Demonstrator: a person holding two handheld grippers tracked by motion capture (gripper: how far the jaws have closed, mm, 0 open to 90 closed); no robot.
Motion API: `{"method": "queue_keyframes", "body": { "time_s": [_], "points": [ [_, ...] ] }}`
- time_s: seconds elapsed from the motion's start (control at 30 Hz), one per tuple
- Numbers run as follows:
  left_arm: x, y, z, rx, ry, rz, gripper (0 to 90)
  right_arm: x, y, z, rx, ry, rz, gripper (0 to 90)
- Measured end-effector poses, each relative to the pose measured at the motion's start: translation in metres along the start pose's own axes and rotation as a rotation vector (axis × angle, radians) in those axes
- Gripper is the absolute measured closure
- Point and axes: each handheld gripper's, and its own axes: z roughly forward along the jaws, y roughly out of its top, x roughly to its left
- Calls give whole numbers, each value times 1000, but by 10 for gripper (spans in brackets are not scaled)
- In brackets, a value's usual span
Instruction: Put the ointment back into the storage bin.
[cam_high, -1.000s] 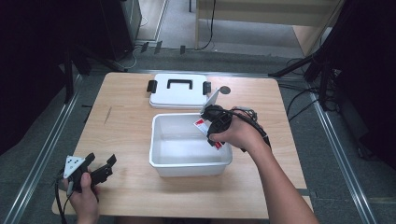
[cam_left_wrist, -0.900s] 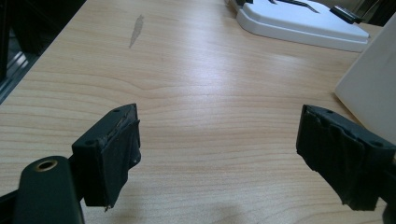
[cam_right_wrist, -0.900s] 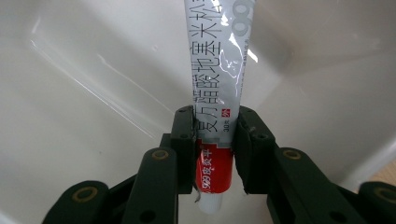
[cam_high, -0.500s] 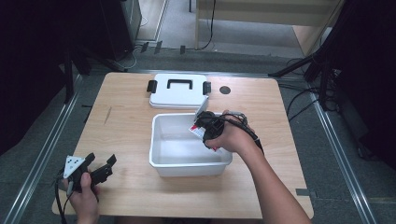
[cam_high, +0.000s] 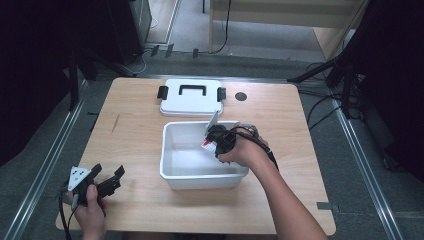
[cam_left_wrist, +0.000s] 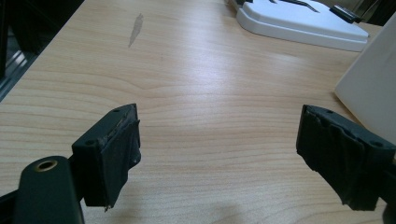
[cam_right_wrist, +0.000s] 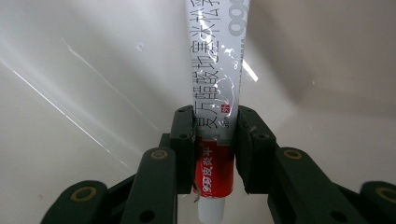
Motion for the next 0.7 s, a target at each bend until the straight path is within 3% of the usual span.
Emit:
{"method": "queue_keyframes", "body": {
  "time_s": [0.23, 0.7],
  "points": [
    [0, 0, 0, 1, -2, 1, 144, 2, 2, 3, 25, -17, -3, 715],
    [0, 0, 0, 1, -2, 1, 144, 2, 1, 3, 13, -6, -6, 715]
  ]
}}
